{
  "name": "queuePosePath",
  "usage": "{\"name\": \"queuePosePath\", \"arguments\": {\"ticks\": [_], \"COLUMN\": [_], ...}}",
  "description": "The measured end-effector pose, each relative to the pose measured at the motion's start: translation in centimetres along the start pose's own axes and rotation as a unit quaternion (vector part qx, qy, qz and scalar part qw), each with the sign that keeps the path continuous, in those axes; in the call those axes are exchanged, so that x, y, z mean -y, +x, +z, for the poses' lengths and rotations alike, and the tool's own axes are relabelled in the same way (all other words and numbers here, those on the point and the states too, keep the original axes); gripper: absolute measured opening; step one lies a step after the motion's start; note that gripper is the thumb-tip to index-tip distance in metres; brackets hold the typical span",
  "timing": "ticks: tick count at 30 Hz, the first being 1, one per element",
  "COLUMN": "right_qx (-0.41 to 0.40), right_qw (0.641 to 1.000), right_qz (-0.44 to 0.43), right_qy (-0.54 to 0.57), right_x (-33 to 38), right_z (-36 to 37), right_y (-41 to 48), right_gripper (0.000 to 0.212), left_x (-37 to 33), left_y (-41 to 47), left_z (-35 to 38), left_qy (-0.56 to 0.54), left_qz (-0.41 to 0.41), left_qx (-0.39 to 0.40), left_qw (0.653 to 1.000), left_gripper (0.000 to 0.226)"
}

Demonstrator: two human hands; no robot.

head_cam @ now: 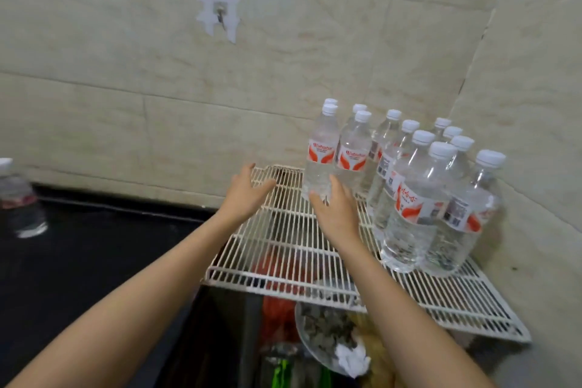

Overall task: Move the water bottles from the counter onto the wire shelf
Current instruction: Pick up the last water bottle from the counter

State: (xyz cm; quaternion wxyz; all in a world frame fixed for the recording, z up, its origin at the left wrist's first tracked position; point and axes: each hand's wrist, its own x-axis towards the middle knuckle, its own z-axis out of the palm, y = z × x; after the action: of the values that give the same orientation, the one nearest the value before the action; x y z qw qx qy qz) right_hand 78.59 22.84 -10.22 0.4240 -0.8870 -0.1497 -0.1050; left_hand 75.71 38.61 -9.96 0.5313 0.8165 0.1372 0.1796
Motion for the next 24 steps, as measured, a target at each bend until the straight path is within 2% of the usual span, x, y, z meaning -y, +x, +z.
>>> {"name": "queuePosePath", "arguments": {"ticks": [3,6,13,18,24], "right_qx": [0.064,0.100,0.236,0.316,0.370], "right_qw": [0.997,0.990,0.947,0.924,0.905], "right_qz": [-0.034,-0.093,-0.197,-0.203,-0.205], "right_qy": [0.013,0.043,0.092,0.069,0.045], "right_x": [1.2,3.2,9.7,13.2,18.8], "right_z": [1.0,2.2,8.0,13.2,21.8], "right_y": [-4.0,-7.8,-16.0,-20.2,-25.7], "right_gripper": [0.058,0.057,0.059,0.058,0.056], "left_x": [2.0,4.0,8.3,11.6,16.4], "left_y": [-4.3,-9.0,-20.0,-26.7,-34.5], "left_z": [-3.2,-6.8,-14.9,-21.8,-31.3], "left_qy": [0.013,0.035,0.062,0.058,0.079], "left_qz": [-0.043,-0.081,-0.155,-0.200,-0.253], "left_qx": [-0.044,-0.121,-0.245,-0.331,-0.381], "left_qw": [0.998,0.989,0.955,0.920,0.886], "left_gripper": [0.064,0.062,0.058,0.056,0.057]}}
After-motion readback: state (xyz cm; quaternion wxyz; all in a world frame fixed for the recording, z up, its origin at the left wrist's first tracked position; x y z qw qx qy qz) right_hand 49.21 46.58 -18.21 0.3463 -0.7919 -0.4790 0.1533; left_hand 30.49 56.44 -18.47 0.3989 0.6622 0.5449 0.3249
